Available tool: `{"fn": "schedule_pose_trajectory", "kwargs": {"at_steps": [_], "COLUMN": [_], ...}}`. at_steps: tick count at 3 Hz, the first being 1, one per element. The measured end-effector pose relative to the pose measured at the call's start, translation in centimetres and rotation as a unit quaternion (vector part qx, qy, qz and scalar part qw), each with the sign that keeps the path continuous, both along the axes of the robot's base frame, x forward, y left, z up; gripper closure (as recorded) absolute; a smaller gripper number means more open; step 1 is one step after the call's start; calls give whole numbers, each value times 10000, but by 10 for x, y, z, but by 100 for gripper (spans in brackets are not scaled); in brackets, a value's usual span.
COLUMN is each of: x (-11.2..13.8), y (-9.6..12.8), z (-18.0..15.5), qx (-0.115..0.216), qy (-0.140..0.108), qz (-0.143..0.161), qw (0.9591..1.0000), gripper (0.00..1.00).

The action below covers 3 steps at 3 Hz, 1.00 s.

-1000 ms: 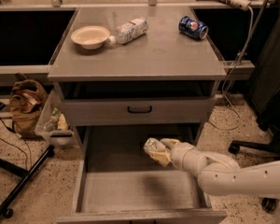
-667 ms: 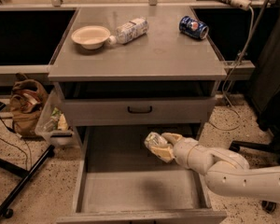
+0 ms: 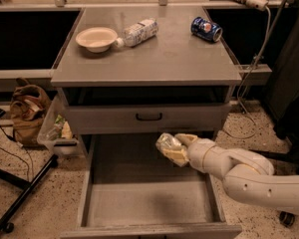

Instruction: Pick 7up can from middle drawer and place on counter

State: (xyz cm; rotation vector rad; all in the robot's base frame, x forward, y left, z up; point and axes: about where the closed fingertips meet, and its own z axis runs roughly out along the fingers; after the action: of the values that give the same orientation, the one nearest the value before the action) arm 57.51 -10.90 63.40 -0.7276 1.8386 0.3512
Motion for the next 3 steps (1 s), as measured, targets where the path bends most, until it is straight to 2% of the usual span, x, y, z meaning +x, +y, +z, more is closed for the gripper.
{"fn": "schedule_pose_trajectory", "kwargs": {"at_steps": [1, 2, 3], "x": [-8, -4, 6], "y": [18, 56, 101], "z": [81, 147, 193], "qx": [-104, -274, -314], "qy": [-344, -652, -830], "qz": [194, 570, 1046], "qw": [9992, 9959, 9905], "gripper": [100, 100, 100]}}
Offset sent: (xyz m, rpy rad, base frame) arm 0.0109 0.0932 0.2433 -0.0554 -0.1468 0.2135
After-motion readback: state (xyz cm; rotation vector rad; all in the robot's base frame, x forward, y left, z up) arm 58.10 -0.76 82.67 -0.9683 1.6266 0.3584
